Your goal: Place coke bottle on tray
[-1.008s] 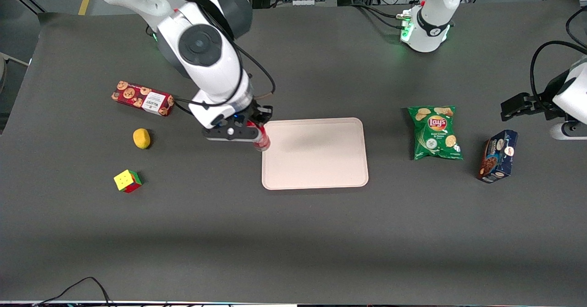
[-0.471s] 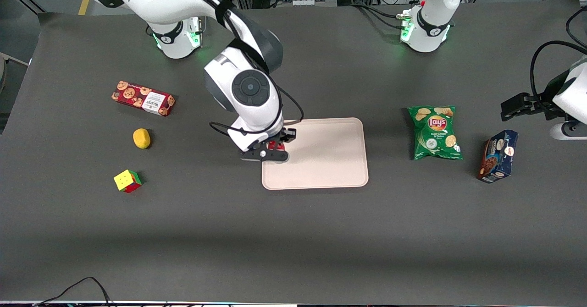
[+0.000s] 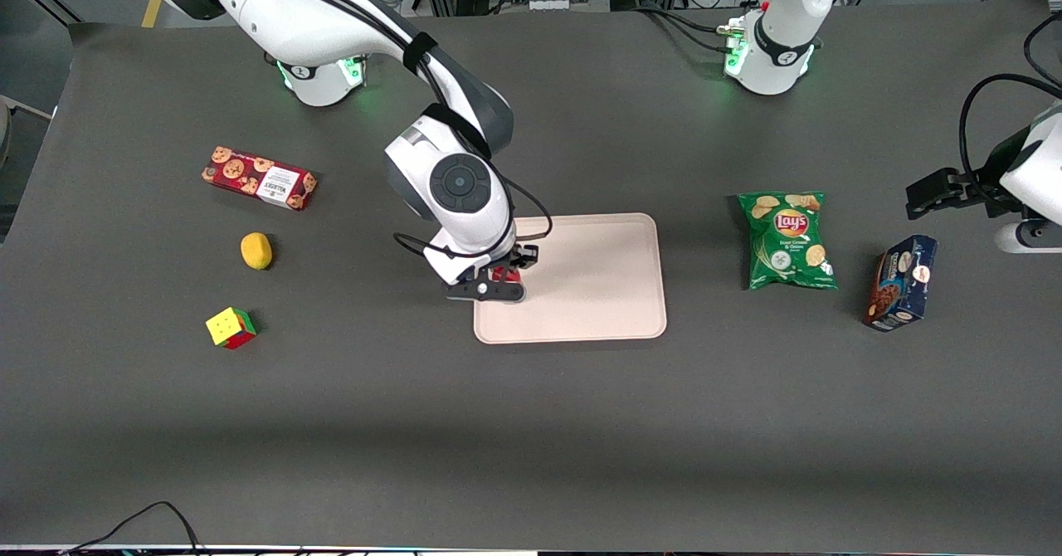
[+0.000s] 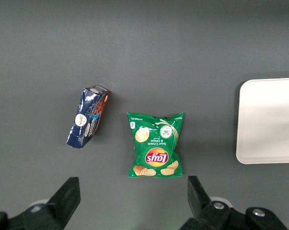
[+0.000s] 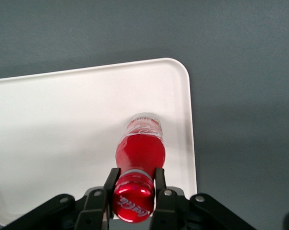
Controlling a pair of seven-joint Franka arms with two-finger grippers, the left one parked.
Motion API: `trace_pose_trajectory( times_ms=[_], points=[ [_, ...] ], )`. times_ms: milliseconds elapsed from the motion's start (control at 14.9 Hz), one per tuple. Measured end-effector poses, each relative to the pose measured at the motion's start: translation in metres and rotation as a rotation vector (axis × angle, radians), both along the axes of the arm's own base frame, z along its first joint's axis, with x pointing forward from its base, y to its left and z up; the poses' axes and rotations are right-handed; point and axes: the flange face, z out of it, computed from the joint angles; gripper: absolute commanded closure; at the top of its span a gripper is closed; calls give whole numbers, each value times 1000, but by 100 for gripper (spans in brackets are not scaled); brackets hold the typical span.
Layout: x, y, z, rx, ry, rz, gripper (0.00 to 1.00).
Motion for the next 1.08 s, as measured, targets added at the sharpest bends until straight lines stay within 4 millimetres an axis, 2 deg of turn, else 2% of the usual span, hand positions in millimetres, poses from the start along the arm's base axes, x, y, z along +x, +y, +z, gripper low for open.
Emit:
trace_pose_trajectory(
  times_ms=[202,269,336,403,471,538,874,941,1076],
  points=[
    [-1,-4,-6,-5,6,-5,100],
    [-1,-4,-5,-5,5,-10,83],
    [-1,-4,-5,-5,5,-13,48],
    [-2,-4,-5,-6,5,-14,37],
    [-2,-4,-5,-6,5,-16,15],
    [-2,-4,-5,-6,5,-19,0],
    [-1,-4,-1,-4,-2,-85,0],
    [0,-5,5,1,-11,-92,0],
    [9,-17,34,19,-47,-117,0]
  ],
)
